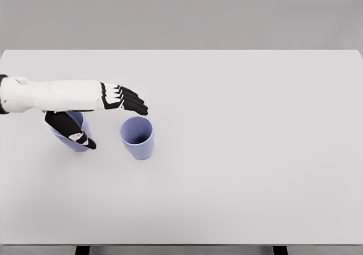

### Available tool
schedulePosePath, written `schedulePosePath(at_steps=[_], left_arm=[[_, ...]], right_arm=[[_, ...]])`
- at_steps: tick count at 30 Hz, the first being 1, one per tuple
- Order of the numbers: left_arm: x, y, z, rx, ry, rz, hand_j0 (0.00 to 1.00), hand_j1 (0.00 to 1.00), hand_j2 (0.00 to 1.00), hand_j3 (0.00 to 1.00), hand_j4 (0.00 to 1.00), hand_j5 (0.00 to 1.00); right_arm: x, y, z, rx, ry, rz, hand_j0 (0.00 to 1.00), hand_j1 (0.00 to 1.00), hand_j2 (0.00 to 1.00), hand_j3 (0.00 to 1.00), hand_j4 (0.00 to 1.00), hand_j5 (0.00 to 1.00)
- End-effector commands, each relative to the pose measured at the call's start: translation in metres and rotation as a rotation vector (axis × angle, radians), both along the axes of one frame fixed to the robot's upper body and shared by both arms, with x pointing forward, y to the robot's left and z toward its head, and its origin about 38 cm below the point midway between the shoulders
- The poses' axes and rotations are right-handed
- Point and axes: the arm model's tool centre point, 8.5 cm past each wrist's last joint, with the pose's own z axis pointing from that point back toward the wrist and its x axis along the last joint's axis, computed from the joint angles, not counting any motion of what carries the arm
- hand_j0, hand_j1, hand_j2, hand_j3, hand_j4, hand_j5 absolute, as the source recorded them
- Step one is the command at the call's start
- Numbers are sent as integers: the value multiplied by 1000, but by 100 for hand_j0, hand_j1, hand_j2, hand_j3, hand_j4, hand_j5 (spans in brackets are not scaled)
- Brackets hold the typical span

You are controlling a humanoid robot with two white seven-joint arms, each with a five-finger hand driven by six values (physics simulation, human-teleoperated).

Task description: Place the right cup on the left cup with left arm

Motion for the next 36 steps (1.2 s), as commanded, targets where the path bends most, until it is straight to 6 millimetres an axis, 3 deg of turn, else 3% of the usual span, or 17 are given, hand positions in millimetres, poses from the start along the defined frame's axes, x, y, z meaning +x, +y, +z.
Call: schedulePosePath(at_steps=[1,4,11,16,19,24,27,36], left_arm=[[0,0,0,-6,8,2,100,100,100,100,100,100],[6,-18,1,-28,-10,-36,100,100,100,100,100,100],[9,-23,-7,16,-29,-44,100,100,100,100,100,100],[9,-40,-9,21,-60,-86,100,100,100,100,100,100],[11,-39,-20,60,-53,-81,100,100,100,100,100,100],[30,-24,-37,85,-18,-6,100,100,100,100,100,100],[38,-27,-45,94,-16,5,100,100,100,100,100,100],[37,-35,-61,105,-1,-10,100,100,100,100,100,100]], right_arm=[[0,0,0,1,-1,0,100,100,100,100,100,100],[-4,0,0,1,7,0,100,100,100,100,100,100],[-4,0,0,1,7,-2,100,100,100,100,100,100],[-4,0,0,1,7,0,100,100,100,100,100,100],[-3,0,0,1,6,1,100,100,100,100,100,100],[-4,0,0,1,7,1,100,100,100,100,100,100],[-4,0,0,1,7,0,100,100,100,100,100,100],[-3,0,0,1,6,1,100,100,100,100,100,100]])
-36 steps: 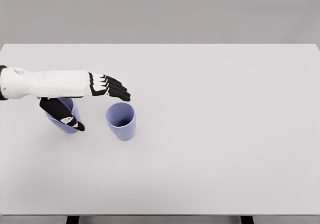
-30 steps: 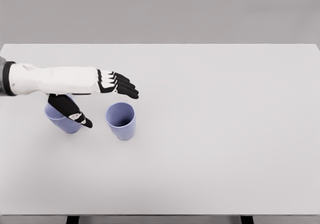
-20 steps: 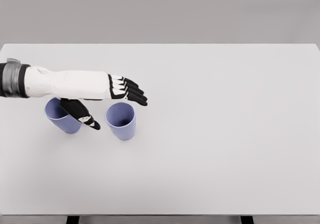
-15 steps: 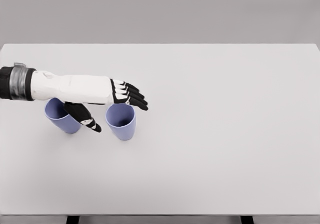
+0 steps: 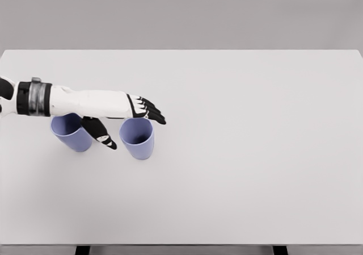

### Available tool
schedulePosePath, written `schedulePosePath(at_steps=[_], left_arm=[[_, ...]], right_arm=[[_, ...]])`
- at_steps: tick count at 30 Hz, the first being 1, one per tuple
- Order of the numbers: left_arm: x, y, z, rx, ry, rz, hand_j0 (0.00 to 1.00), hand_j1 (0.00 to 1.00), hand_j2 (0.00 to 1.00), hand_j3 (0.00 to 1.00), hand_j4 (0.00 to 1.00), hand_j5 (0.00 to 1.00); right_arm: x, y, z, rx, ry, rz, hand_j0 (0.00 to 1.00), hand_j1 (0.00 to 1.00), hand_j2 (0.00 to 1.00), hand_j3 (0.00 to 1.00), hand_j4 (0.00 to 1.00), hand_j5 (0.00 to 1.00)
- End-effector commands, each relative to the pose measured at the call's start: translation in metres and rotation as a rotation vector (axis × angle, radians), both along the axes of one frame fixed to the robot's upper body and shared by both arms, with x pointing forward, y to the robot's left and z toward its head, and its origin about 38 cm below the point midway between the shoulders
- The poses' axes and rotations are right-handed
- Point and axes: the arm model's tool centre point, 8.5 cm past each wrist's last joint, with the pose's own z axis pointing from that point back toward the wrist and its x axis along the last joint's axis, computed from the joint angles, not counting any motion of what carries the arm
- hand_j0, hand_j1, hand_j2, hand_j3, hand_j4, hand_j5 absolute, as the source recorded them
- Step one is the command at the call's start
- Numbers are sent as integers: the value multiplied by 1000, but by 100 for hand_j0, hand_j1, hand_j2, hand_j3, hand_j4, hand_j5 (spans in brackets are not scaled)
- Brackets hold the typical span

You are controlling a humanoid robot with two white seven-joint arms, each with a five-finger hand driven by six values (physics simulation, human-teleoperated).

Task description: Place the right cup on the left cup with left arm

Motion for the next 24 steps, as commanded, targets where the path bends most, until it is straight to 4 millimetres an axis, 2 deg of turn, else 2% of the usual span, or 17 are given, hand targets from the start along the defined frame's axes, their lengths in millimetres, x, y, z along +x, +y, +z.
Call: schedulePosePath(at_steps=[1,7,17,21,24], left_arm=[[1,-3,0,-6,2,-1,100,100,100,100,100,100],[11,5,-7,11,5,36,100,100,100,100,100,100],[10,2,-10,8,11,32,100,100,100,100,100,100],[15,9,-13,24,10,56,100,100,100,100,100,100],[19,10,-21,43,11,68,100,100,100,100,100,100]], right_arm=[[0,0,0,0,0,1,100,100,100,100,100,100],[0,0,0,0,-1,1,100,100,100,100,100,100],[0,0,0,0,0,-1,100,100,100,100,100,100],[0,0,0,0,-1,1,100,100,100,100,100,100],[0,0,0,0,0,-1,100,100,100,100,100,100]])
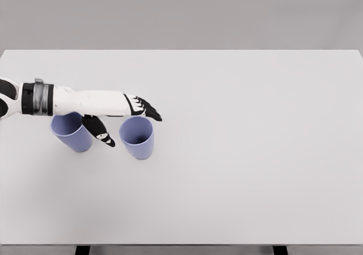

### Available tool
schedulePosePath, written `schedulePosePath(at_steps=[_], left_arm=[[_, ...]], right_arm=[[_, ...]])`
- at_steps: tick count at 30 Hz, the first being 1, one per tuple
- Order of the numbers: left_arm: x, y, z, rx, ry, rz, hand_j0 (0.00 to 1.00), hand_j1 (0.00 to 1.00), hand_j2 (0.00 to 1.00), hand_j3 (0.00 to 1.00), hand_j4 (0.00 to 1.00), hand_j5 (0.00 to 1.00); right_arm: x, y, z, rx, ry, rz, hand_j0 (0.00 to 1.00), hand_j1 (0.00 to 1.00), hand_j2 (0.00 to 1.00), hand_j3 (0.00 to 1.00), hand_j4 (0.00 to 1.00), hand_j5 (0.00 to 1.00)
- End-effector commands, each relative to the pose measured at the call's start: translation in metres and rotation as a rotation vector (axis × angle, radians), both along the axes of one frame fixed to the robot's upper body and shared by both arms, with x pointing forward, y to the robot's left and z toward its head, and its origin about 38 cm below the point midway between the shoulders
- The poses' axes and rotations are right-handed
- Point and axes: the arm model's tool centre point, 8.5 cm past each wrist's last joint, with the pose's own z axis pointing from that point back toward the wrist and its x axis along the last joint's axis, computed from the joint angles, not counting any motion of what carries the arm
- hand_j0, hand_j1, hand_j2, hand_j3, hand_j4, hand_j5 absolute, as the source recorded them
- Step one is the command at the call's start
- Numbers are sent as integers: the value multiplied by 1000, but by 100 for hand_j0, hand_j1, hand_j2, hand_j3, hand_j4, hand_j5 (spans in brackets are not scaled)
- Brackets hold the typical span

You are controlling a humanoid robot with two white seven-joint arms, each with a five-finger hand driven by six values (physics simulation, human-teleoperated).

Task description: Place the right cup on the left cup with left arm

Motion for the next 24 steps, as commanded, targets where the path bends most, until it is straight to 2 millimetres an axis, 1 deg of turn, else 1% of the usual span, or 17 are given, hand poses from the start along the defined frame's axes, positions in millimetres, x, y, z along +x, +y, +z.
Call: schedulePosePath(at_steps=[1,6,9,11,14,17,19,21,22,24], left_arm=[[4,-4,-4,6,-5,4,100,100,100,100,100,100],[4,-8,-4,26,-31,-9,100,100,100,100,100,100],[3,-7,-8,31,-24,-8,100,100,100,100,100,100],[2,-17,-13,17,-13,-24,100,100,100,100,100,100],[2,-16,-13,16,-12,-22,100,100,100,100,100,100],[3,-13,-19,48,-22,-16,100,100,100,100,100,100],[5,-11,-21,57,-23,-8,93,93,93,93,93,93],[5,-11,-21,55,-22,-8,73,73,73,73,73,73],[5,-11,-21,55,-22,-8,70,70,70,70,70,70],[5,-11,-21,56,-22,-7,67,67,67,67,67,67]], right_arm=[[0,0,0,0,-1,1,100,100,100,100,100,100],[0,0,0,0,0,0,100,100,100,100,100,100],[0,0,0,0,0,1,100,100,100,100,100,100],[0,0,0,0,0,0,100,100,100,100,100,100],[0,0,0,0,0,0,100,100,100,100,100,100],[0,0,0,0,0,0,100,100,100,100,100,100],[0,0,0,0,0,0,100,100,100,100,100,100],[0,0,0,0,0,0,100,100,100,100,100,100],[0,0,0,0,0,1,100,100,100,100,100,100],[0,0,0,0,-1,0,100,100,100,100,100,100]])
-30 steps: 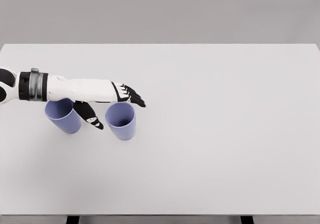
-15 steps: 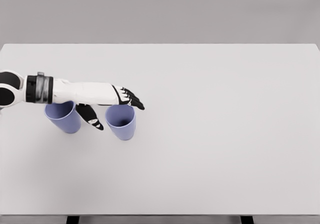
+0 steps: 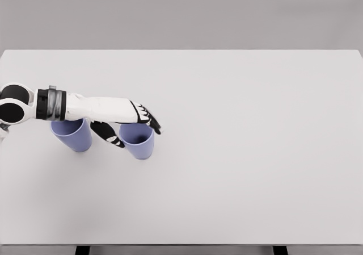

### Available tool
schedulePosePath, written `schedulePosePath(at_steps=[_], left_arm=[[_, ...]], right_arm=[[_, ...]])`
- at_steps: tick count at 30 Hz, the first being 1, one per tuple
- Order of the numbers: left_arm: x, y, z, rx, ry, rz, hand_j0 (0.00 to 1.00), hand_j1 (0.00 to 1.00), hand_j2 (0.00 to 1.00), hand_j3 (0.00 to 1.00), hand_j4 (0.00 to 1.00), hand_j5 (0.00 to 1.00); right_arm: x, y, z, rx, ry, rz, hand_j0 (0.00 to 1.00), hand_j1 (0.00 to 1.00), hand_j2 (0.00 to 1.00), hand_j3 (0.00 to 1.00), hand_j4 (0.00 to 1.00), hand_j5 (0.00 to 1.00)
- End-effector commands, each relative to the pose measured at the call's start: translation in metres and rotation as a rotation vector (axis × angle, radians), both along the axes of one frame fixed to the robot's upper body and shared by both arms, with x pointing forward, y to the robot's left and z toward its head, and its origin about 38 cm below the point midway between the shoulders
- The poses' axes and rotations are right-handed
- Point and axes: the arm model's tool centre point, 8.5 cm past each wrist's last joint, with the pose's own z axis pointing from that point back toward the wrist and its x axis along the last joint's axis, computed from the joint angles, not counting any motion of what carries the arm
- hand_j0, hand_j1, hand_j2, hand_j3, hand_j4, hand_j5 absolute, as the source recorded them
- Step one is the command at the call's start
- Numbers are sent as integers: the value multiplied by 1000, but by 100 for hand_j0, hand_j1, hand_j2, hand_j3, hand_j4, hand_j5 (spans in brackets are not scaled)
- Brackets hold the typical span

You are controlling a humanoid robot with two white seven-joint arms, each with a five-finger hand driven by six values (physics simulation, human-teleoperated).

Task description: Place the right cup on the left cup with left arm

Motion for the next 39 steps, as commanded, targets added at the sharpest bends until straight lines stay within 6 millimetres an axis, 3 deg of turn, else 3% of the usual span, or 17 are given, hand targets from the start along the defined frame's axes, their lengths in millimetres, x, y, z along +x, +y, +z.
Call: schedulePosePath(at_steps=[1,7,12,28,33,39], left_arm=[[0,1,0,-1,2,4,66,66,66,66,66,66],[-6,-2,9,-40,10,-13,63,63,63,63,63,63],[-20,26,54,-86,-34,7,60,60,60,60,60,60],[-31,85,147,-119,-148,109,58,58,58,58,58,58],[-37,113,159,-80,-174,176,58,58,58,58,58,58],[-43,130,160,-44,-171,219,58,58,58,58,58,58]], right_arm=[[0,0,0,0,0,0,100,100,100,100,100,100],[0,0,0,0,0,0,100,100,100,100,100,100],[0,0,0,0,0,0,100,100,100,100,100,100],[0,0,0,0,0,1,100,100,100,100,100,100],[0,0,0,0,0,1,100,100,100,100,100,100],[0,0,0,0,-1,0,100,100,100,100,100,100]])
